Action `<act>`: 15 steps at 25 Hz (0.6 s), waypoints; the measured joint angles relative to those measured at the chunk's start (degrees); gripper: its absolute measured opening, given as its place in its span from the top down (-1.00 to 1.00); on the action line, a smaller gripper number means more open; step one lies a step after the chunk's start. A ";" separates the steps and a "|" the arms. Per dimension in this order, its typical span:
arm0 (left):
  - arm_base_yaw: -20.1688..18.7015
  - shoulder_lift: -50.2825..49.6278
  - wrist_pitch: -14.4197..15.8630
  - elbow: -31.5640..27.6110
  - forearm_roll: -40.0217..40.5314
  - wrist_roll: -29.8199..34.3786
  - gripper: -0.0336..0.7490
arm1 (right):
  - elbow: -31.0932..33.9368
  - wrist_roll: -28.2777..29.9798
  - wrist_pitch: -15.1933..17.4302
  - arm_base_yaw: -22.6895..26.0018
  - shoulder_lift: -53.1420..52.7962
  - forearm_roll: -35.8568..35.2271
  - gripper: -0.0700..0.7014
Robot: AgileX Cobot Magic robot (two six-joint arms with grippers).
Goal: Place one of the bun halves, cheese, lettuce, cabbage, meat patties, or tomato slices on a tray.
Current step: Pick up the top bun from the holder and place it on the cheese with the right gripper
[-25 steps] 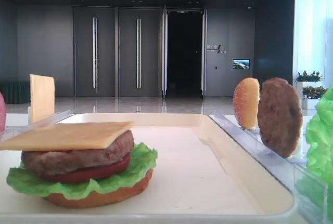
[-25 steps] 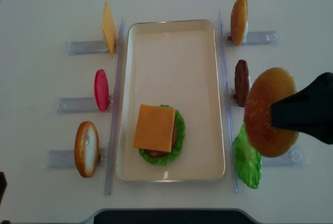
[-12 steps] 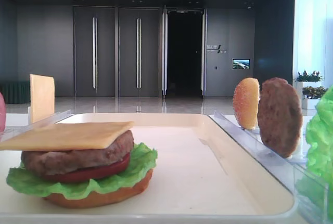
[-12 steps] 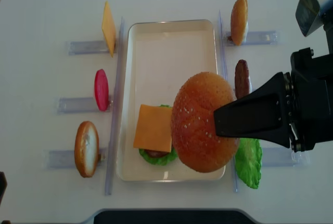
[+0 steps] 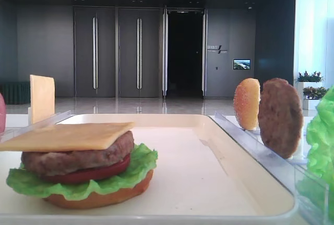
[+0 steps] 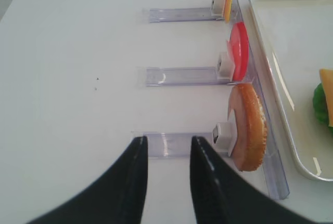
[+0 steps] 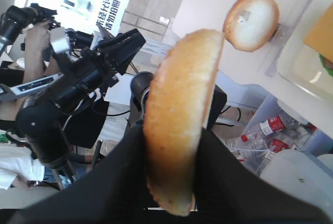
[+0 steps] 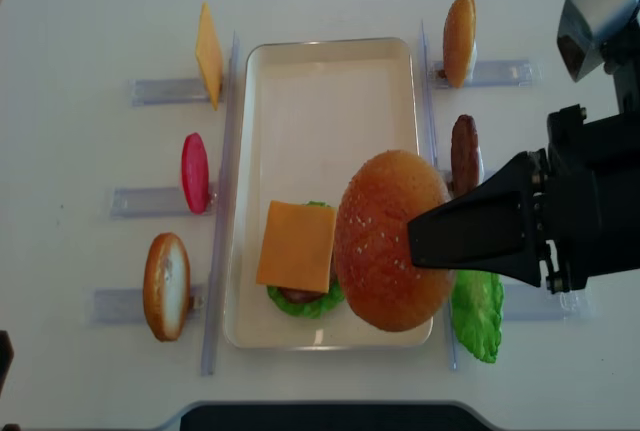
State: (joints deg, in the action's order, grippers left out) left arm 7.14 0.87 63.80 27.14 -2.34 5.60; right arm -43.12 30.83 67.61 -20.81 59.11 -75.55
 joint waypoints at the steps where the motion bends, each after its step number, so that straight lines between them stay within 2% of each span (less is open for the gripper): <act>1: 0.00 0.00 0.00 0.00 0.00 0.00 0.35 | 0.40 1.04 -0.49 0.00 1.09 0.00 0.21; 5: 0.00 0.00 0.00 0.00 0.00 0.00 0.35 | 0.90 6.48 -3.47 0.00 7.06 -2.01 0.21; 8: 0.00 0.00 0.00 0.00 0.00 0.00 0.35 | 0.90 11.14 -3.57 0.00 12.77 -5.65 0.21; 15: 0.00 0.00 0.00 0.00 0.00 0.00 0.35 | 0.90 19.16 -3.62 0.00 24.49 -8.24 0.21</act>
State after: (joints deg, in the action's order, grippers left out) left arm 7.14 0.87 63.80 27.14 -2.34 5.60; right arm -42.22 49.99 63.99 -20.81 83.60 -83.79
